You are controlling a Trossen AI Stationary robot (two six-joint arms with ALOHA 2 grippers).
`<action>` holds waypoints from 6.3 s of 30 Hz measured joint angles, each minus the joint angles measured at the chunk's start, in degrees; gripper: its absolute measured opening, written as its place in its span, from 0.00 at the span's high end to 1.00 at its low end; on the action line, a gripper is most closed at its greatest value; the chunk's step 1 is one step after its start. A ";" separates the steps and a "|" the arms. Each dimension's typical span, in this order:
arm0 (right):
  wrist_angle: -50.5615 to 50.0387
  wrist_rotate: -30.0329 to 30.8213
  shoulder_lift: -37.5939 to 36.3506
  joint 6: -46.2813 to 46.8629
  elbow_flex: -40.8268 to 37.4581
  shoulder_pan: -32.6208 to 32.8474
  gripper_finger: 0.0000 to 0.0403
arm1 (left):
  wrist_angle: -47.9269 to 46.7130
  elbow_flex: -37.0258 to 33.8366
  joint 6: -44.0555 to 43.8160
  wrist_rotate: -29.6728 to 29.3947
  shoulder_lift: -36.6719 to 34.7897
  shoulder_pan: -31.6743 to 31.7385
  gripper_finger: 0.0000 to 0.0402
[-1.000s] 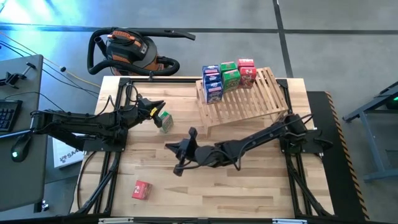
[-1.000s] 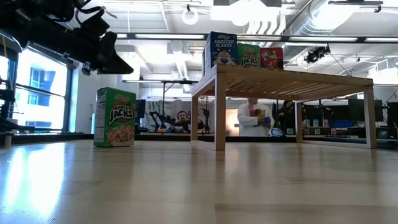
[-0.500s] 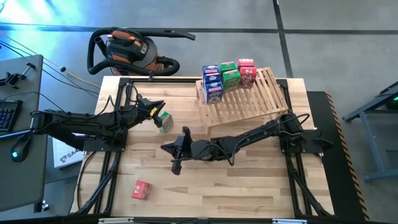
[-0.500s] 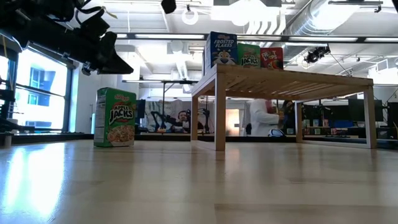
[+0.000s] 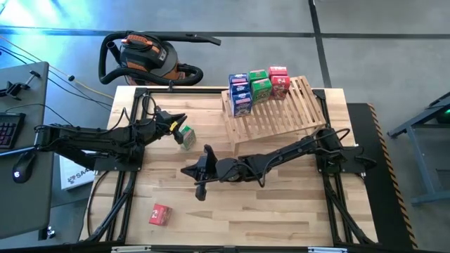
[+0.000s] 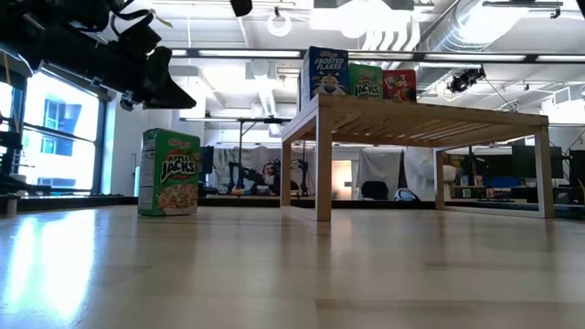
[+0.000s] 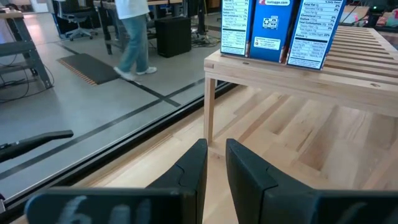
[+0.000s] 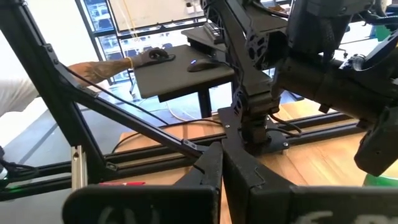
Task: Stack cereal on shelf
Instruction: Put the green cereal box on the shelf aligned with the other green cereal boxes
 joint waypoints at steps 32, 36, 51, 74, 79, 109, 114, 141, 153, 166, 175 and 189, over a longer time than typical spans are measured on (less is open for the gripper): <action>-0.02 -0.10 0.00 0.00 0.00 -0.13 1.00 | 0.01 0.00 -0.02 0.00 0.00 0.02 0.88; -0.02 -0.10 0.00 0.00 0.00 -0.13 1.00 | 0.00 0.00 0.00 0.00 0.00 0.02 0.88; -0.02 -2.49 0.00 -3.25 -0.02 -0.26 1.00 | 0.00 0.00 -0.02 0.00 0.00 0.01 0.88; -0.02 -1.23 0.00 -2.94 -0.02 -0.67 1.00 | 0.00 0.00 -0.02 0.00 0.00 0.00 0.88; -0.02 -1.78 0.00 -2.56 -0.02 -1.14 1.00 | 0.00 0.00 0.00 0.00 0.00 0.01 0.88; -19.48 -36.92 -0.11 -19.52 10.29 -6.16 0.61 | 0.00 0.00 0.00 0.00 -0.02 0.00 0.88; -21.22 -36.78 -0.08 -18.51 9.76 -5.29 0.41 | 0.01 0.00 0.00 0.00 0.00 0.01 0.88; -33.75 -21.39 -3.93 -23.03 -2.31 2.25 0.99 | 8.93 -0.02 -11.36 9.44 0.24 3.41 0.88; 7.13 -16.15 -17.17 -14.98 -33.09 4.14 1.00 | 14.20 -0.02 -9.17 25.59 0.29 4.30 0.90; 12.94 -1.59 -20.31 -7.55 -40.94 9.77 1.00 | -10.08 8.80 -3.54 26.06 0.55 -3.49 0.88; 10.57 -0.69 -20.35 -9.23 -40.92 12.64 1.00 | -36.50 18.18 -8.79 16.84 0.60 -6.58 0.60; 4.78 -8.31 -21.11 -13.32 -40.93 9.12 1.00 | -50.41 18.95 -22.22 11.29 2.10 -6.78 0.37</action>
